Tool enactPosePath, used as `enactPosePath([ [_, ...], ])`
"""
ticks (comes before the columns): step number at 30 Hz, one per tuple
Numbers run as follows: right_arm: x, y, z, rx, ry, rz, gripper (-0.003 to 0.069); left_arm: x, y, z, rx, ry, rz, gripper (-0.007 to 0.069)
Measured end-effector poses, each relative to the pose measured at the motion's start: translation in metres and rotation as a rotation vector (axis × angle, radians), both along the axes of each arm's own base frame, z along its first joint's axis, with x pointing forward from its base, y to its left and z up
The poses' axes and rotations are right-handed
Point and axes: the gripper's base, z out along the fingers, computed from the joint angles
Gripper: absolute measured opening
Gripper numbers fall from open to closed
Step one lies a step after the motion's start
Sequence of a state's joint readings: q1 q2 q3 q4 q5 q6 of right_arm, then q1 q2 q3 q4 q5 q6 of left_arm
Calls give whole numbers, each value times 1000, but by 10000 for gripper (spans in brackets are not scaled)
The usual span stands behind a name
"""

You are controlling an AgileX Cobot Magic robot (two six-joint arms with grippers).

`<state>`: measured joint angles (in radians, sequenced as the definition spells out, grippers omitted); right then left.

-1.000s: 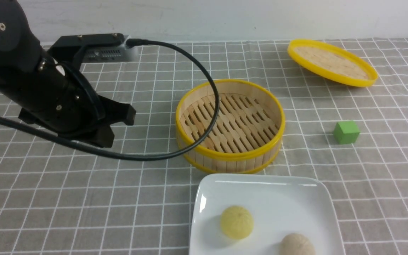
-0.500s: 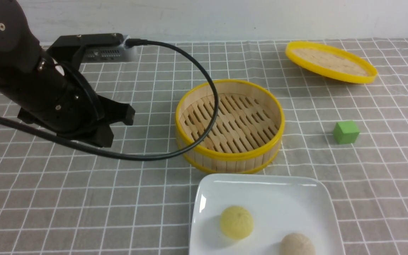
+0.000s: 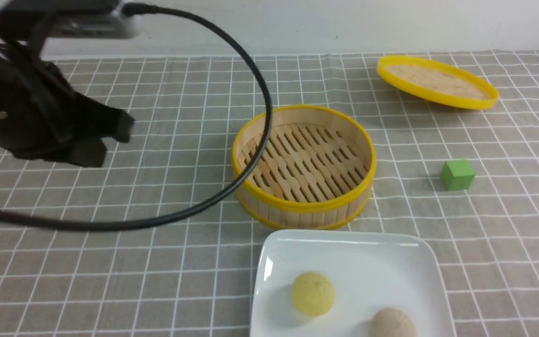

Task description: Put the steamed buns into the plate on the grey tablecloth.

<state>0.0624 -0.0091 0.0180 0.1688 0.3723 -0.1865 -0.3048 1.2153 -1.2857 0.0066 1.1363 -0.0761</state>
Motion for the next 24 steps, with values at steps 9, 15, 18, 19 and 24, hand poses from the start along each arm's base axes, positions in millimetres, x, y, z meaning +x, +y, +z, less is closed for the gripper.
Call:
enactPosePath([
  [9,-1,0,0,-7,16,5,11,-102,39,34,5,-184,47,44],
  [15,-1,0,0,-7,16,5,16,-166,52,-21,-168,-269,78,4],
  [18,-1,0,0,-8,16,5,20,-175,50,-59,-367,-485,100,6],
  [19,-1,0,0,-8,16,5,20,-174,49,-69,-403,-506,109,7],
  [24,-1,0,0,-9,17,6,25,-170,47,-100,-529,-595,147,13],
])
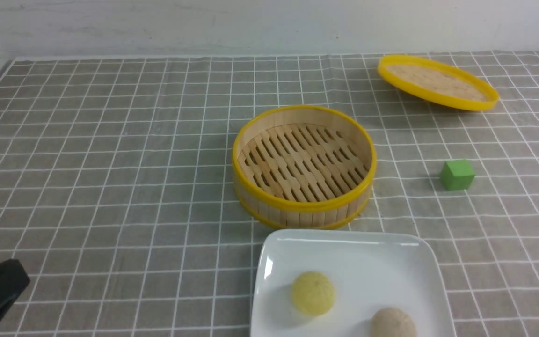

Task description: Put the steamed buns into the plate on the grey tablecloth.

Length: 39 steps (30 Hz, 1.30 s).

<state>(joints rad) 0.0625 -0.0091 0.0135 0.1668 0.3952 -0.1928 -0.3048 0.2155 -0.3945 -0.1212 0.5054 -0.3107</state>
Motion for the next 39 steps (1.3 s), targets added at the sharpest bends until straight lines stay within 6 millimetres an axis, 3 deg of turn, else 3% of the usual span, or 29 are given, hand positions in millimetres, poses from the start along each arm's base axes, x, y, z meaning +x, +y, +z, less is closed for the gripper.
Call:
enactPosePath([
  [6,0,0,0,-1,-1,0,36,5,0,-32,45,68,9,19],
  [16,0,0,0,-1,-1,0,51,13,11,-43,193,-30,129,21],
  [22,0,0,0,-2,-1,0,61,1,27,-80,262,-45,347,32],
  [27,0,0,0,-2,-1,0,69,-1,32,-112,324,15,417,36],
  [39,0,0,0,-2,-1,0,81,-1,32,-114,337,20,406,47],
])
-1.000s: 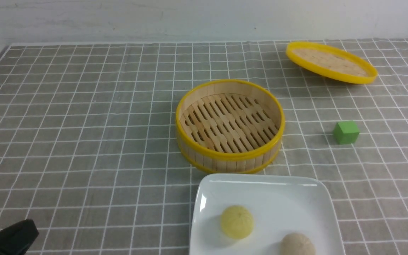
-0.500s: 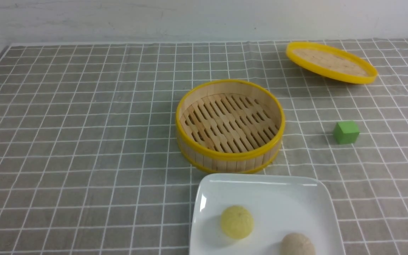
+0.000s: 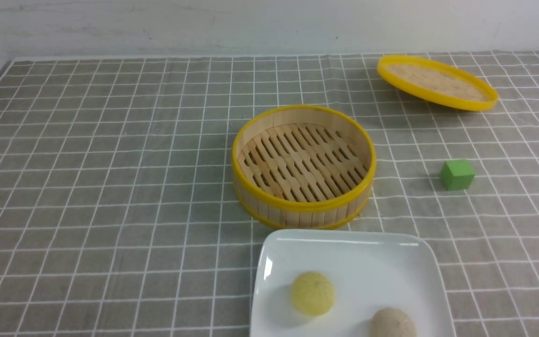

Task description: Put the steamed buns into the plate on the grey tablecloth.

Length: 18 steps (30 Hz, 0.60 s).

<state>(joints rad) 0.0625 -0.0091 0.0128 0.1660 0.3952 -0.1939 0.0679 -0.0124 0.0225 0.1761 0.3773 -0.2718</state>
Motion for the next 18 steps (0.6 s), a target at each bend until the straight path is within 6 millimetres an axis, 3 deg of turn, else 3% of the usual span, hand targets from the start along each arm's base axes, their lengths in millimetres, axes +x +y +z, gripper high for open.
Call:
enactPosePath([
  [18,0,0,0,0,0,0,99,0,0,0,2,0,0,70],
])
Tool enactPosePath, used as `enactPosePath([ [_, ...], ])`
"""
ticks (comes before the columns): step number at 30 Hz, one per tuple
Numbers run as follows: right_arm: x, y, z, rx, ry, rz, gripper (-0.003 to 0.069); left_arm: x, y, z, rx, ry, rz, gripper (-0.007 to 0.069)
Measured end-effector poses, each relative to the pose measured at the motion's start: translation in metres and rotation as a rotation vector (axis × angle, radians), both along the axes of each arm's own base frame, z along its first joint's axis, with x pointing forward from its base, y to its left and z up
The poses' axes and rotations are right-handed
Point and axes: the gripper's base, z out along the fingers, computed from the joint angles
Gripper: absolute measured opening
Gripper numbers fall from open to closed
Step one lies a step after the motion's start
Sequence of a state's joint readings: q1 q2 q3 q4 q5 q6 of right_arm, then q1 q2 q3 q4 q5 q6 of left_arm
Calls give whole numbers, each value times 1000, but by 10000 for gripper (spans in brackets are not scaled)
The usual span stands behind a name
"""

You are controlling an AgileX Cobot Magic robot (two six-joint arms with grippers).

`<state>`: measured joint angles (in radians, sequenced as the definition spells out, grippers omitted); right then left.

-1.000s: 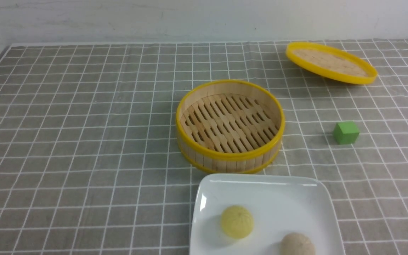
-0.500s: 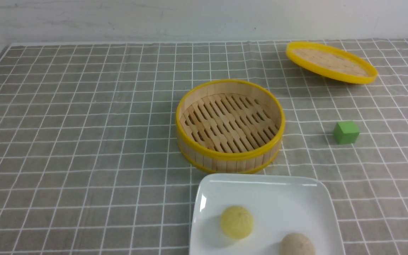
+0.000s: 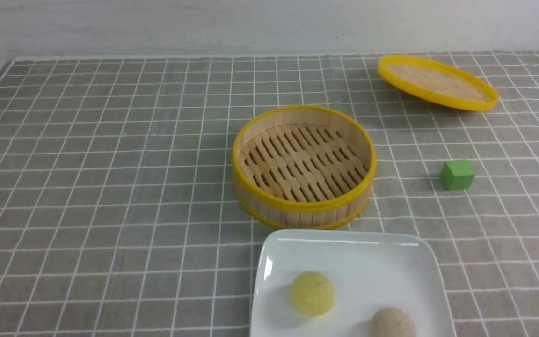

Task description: Put the steamed buns into the plate on the grey tablecloth.

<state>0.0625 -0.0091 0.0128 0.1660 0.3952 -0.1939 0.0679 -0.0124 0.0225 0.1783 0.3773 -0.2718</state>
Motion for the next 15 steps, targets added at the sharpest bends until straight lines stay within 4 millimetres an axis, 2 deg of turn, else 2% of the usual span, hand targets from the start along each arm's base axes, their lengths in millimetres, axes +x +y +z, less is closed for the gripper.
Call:
enactPosePath([
  [15,0,0,0,0,0,0,114,0,0,0,0,0,0,87],
])
